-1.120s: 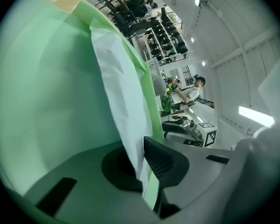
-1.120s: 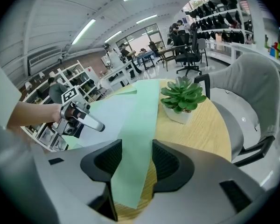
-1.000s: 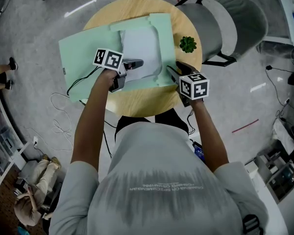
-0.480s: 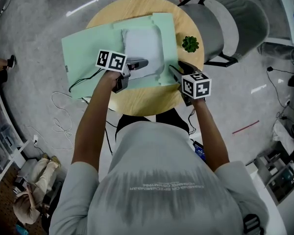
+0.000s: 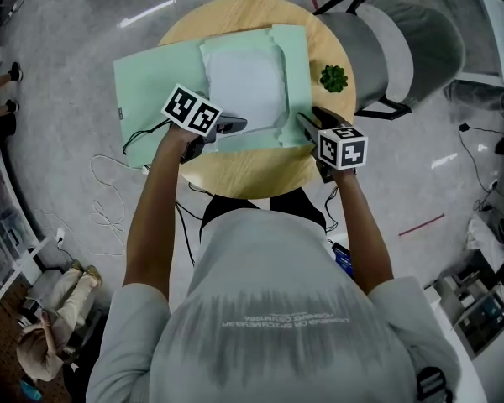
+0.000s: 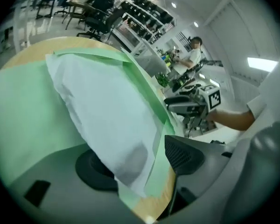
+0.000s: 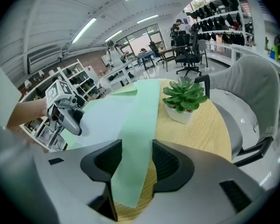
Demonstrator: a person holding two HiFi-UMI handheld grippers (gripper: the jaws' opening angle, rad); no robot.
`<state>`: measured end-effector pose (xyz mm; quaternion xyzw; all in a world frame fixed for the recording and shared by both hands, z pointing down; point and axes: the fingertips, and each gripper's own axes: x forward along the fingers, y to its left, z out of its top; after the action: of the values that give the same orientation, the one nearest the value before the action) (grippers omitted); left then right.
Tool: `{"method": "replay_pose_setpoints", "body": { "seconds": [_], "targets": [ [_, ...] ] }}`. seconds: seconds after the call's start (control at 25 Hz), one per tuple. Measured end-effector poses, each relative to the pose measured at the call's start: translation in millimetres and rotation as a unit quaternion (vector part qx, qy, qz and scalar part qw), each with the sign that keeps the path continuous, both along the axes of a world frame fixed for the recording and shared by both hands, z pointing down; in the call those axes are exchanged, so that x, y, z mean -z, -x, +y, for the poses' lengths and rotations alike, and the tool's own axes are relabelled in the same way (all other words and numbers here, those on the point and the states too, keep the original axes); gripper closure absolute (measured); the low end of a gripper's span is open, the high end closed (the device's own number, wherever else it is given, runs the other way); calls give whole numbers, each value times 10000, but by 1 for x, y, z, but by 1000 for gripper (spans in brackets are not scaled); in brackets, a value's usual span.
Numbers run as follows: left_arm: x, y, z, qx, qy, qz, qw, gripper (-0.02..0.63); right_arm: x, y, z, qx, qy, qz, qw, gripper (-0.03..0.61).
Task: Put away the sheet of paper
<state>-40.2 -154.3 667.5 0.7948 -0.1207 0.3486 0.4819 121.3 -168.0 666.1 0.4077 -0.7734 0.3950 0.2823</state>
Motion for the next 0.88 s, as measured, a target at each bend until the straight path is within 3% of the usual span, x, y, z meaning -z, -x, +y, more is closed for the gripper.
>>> {"method": "replay_pose_setpoints", "body": {
  "seconds": [0.16, 0.28, 0.44, 0.6, 0.72, 0.88],
  "targets": [
    [3, 16, 14, -722, -115, -340, 9967, 302, -1, -1, 0, -17, -6, 20, 10000, 350],
    [8, 28, 14, -789, -115, -399, 9960, 304, -1, 0, 0, -27, -7, 17, 10000, 350],
    [11, 44, 3, -174, -42, -267, 9995, 315, 1, 0, 0, -45, -17, 17, 10000, 350],
    [13, 53, -12, 859, 123, 90, 9962, 483, 0, -2, -1, -50, -15, 16, 10000, 350],
    [7, 58, -17, 1331, 131, 142, 9909, 565, -1, -2, -1, -50, -10, 14, 10000, 350],
    [2, 59, -19, 1580, 159, 154, 9872, 588, 0, -1, 0, -45, -17, 16, 10000, 350]
  ]
}}
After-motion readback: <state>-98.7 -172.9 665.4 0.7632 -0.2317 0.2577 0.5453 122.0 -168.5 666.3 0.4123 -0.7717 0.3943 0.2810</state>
